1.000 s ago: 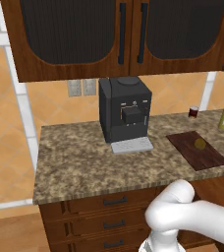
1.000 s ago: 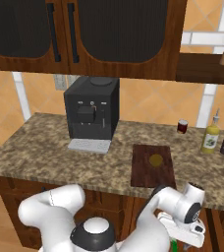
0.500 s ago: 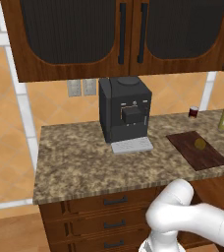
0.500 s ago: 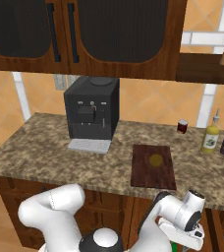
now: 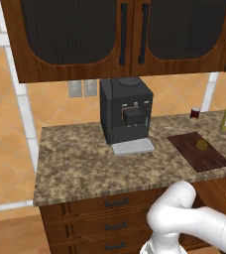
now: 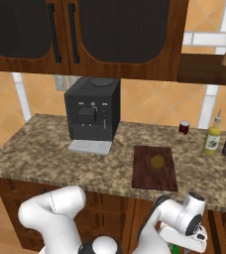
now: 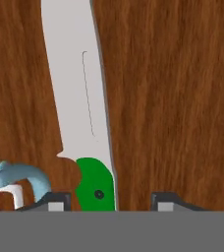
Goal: Place the appropriate cutting tool for cutting the avocado skin on the cutting board.
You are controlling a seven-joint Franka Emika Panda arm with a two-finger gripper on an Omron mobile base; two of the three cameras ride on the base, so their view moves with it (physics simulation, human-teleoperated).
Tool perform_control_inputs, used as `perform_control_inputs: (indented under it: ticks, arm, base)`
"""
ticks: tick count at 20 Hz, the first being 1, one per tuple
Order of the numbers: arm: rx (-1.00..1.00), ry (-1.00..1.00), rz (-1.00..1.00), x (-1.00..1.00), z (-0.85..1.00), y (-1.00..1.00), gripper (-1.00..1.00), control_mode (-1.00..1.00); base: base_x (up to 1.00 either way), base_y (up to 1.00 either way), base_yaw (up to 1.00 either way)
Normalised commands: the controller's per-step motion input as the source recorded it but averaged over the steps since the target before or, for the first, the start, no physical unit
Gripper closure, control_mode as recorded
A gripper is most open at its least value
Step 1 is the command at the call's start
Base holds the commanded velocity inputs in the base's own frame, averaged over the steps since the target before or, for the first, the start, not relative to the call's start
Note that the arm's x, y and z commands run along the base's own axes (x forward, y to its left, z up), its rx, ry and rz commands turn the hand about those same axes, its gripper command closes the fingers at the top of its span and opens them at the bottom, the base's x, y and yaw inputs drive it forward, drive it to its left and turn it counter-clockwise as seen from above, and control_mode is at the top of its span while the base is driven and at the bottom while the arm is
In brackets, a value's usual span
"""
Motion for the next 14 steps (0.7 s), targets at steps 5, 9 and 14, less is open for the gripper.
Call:
perform_control_inputs:
  ticks: [5, 9, 14]
  arm:
    - [-0.06, 0.0, 0.02, -0.02, -0.72, 0.48, 1.0, -1.0]
    - [0.0, -0.01, 0.04, -0.11, -0.12, 0.1, 1.0, -1.0]
    - [0.0, -0.05, 0.06, -0.24, 0.11, 0.0, 1.0, -1.0]
  base:
    - [0.0, 0.0, 0.0]
    - [0.0, 0.0, 0.0]
    - [0.0, 0.0, 0.0]
